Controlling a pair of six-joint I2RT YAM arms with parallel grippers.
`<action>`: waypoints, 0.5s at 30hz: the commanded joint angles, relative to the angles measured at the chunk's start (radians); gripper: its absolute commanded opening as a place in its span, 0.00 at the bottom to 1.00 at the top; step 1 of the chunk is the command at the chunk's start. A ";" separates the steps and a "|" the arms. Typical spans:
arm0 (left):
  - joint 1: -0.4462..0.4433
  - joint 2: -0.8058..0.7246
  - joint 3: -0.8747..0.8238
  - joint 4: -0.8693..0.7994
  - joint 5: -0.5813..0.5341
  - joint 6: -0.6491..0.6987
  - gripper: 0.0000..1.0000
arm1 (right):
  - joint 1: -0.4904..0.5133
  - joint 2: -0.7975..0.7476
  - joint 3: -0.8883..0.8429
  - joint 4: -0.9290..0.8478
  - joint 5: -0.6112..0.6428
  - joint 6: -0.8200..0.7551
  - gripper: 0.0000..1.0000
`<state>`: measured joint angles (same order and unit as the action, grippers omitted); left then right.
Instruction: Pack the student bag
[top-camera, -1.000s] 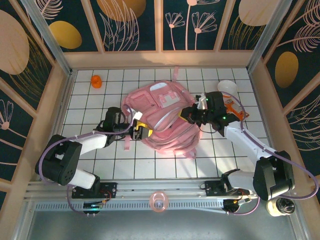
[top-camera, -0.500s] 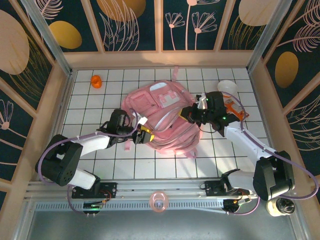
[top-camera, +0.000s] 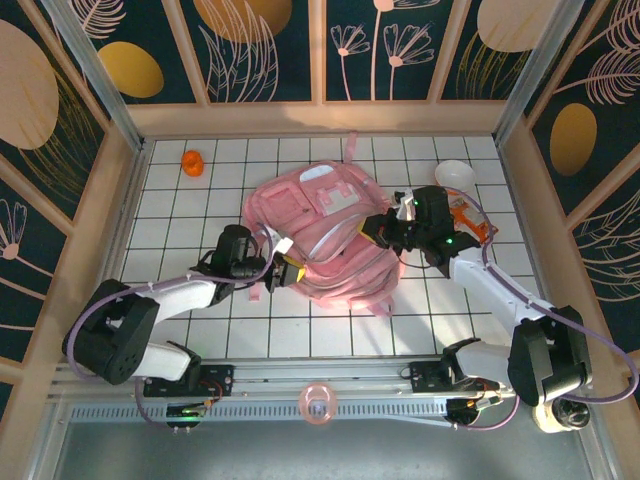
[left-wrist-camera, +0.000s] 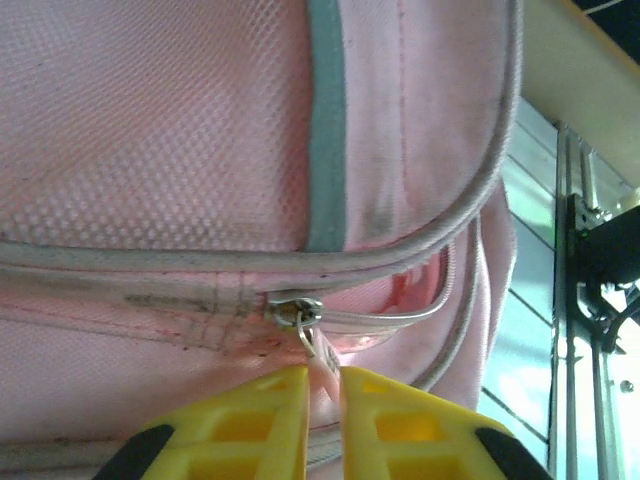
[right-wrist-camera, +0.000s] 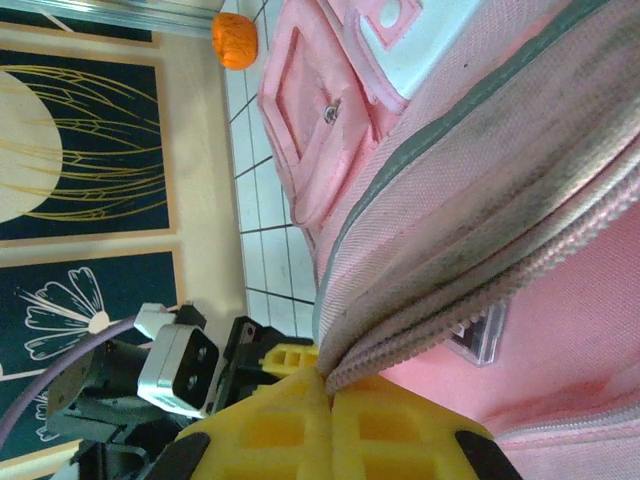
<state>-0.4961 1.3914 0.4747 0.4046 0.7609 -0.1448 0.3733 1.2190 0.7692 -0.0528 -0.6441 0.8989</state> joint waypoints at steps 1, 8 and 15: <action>-0.007 -0.027 -0.022 0.057 -0.006 -0.005 0.12 | 0.002 -0.032 -0.011 0.071 0.029 0.011 0.00; -0.008 0.021 -0.008 0.054 -0.067 -0.038 0.33 | 0.006 -0.044 -0.022 0.070 0.036 0.015 0.00; -0.017 0.031 -0.023 0.140 -0.034 -0.077 0.30 | 0.007 -0.052 -0.025 0.074 0.040 0.021 0.00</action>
<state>-0.5049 1.4101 0.4633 0.4667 0.7052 -0.1997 0.3759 1.1992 0.7532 -0.0406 -0.6258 0.9115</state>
